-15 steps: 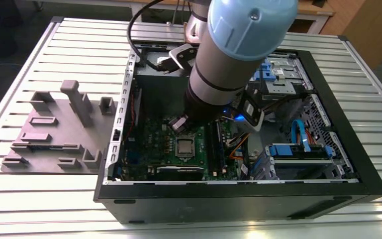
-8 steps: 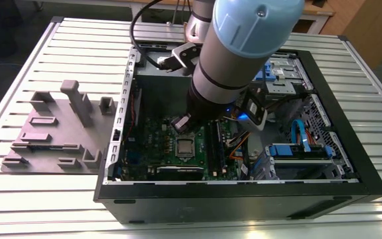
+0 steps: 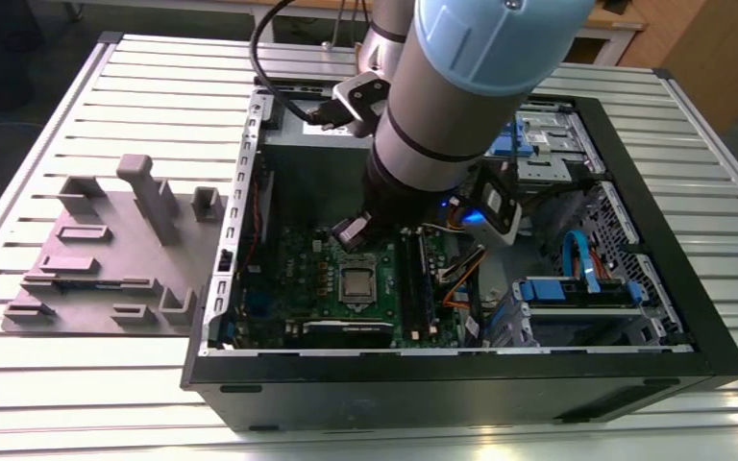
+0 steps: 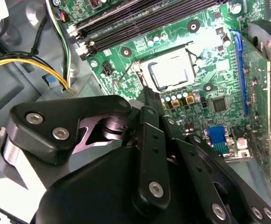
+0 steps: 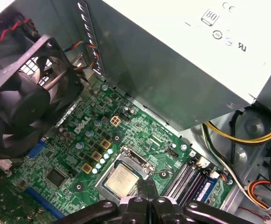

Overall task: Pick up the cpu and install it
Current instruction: 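Install the first cpu locking lever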

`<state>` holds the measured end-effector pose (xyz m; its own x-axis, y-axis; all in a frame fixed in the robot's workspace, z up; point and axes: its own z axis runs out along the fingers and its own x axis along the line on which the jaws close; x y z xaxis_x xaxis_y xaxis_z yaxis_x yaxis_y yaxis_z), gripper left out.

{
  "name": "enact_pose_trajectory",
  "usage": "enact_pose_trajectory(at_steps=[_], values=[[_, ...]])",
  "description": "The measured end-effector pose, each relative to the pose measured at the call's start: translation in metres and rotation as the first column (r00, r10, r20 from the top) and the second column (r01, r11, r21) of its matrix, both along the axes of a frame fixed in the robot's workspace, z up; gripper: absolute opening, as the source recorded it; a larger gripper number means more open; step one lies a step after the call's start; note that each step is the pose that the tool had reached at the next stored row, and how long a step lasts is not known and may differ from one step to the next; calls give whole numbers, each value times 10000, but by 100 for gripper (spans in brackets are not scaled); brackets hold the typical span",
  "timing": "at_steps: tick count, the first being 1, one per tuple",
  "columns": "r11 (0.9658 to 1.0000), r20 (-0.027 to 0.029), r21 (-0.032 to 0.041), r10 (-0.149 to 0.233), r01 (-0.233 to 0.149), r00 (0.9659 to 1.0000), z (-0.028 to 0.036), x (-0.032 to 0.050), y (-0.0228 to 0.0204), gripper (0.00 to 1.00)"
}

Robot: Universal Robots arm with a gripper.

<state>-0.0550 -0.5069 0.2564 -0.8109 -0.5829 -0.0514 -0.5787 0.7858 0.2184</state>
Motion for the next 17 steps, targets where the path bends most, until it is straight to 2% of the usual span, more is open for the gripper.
enact_pose_trajectory(at_steps=[7, 10, 12, 14, 16, 17], values=[[10000, -1, -3, 1, -1, 10000, -5, 237, 6, 11], [10000, 21, -4, -1, 1, 10000, 16, 252, 26, 11], [10000, 90, -23, -1, 1, 10000, 36, 252, 65, 11], [10000, 187, -53, -2, 3, 9998, 41, 252, 119, 11], [10000, 206, -57, 12, -11, 9998, 39, 252, 170, 11], [10000, 208, -57, 83, -82, 9997, 35, 253, 179, 11]])
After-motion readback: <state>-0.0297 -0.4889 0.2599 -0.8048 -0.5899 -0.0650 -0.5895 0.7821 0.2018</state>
